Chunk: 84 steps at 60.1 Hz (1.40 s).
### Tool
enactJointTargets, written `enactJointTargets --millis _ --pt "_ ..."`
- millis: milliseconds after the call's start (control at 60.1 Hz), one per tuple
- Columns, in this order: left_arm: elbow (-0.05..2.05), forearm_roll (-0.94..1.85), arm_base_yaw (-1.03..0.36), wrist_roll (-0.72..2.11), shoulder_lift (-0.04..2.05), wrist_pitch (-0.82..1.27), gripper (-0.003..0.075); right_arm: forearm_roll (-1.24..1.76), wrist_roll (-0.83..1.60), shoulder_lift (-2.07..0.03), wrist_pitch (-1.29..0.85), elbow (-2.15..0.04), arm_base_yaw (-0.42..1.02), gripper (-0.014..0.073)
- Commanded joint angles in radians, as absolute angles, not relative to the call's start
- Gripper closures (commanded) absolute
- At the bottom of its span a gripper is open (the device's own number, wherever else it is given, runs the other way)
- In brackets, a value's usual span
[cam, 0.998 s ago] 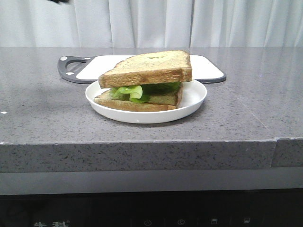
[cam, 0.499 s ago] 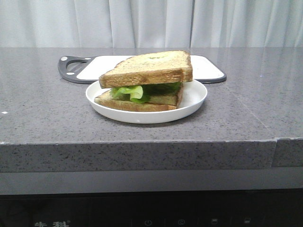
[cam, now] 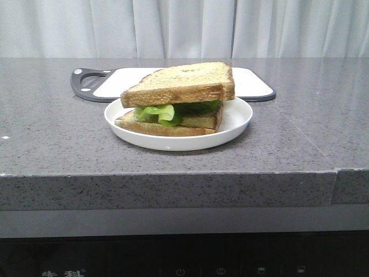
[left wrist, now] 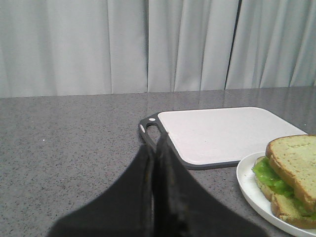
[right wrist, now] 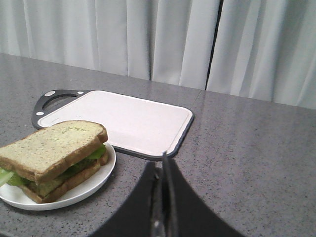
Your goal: Left arm grabs bread, right arm adds lettuce
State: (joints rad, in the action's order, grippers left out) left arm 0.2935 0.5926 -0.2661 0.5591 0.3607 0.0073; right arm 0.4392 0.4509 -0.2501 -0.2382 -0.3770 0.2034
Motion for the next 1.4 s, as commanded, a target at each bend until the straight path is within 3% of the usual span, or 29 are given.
enactJointTargets --millis 0,466,599,649,1082,1381 --pt "0.321 0.602 -0.271 0.551 0.364 -0.064 0.0741 0.453 0.454 -0.255 -0.157 -0.403 0.197 0.0655" --pt "0.311 0.527 -0.271 0.532 0.364 -0.066 0.0741 0.453 0.454 -0.255 -0.160 -0.403 0.197 0.0655" --pt "0.288 -0.020 -0.271 -0.012 0.363 -0.070 0.0741 0.453 0.454 -0.255 -0.160 -0.403 0.197 0.0655" --pt "0.281 -0.105 -0.269 -0.106 0.359 -0.070 0.0741 0.453 0.454 -0.255 -0.160 -0.403 0.197 0.0655" --pt "0.160 -0.049 -0.093 -0.092 0.094 0.158 0.0741 0.453 0.454 -0.255 -0.163 -0.403 0.197 0.0655" --pt "0.047 0.056 0.033 0.011 -0.025 0.151 0.0741 0.453 0.454 -0.255 -0.165 -0.403 0.197 0.0655"
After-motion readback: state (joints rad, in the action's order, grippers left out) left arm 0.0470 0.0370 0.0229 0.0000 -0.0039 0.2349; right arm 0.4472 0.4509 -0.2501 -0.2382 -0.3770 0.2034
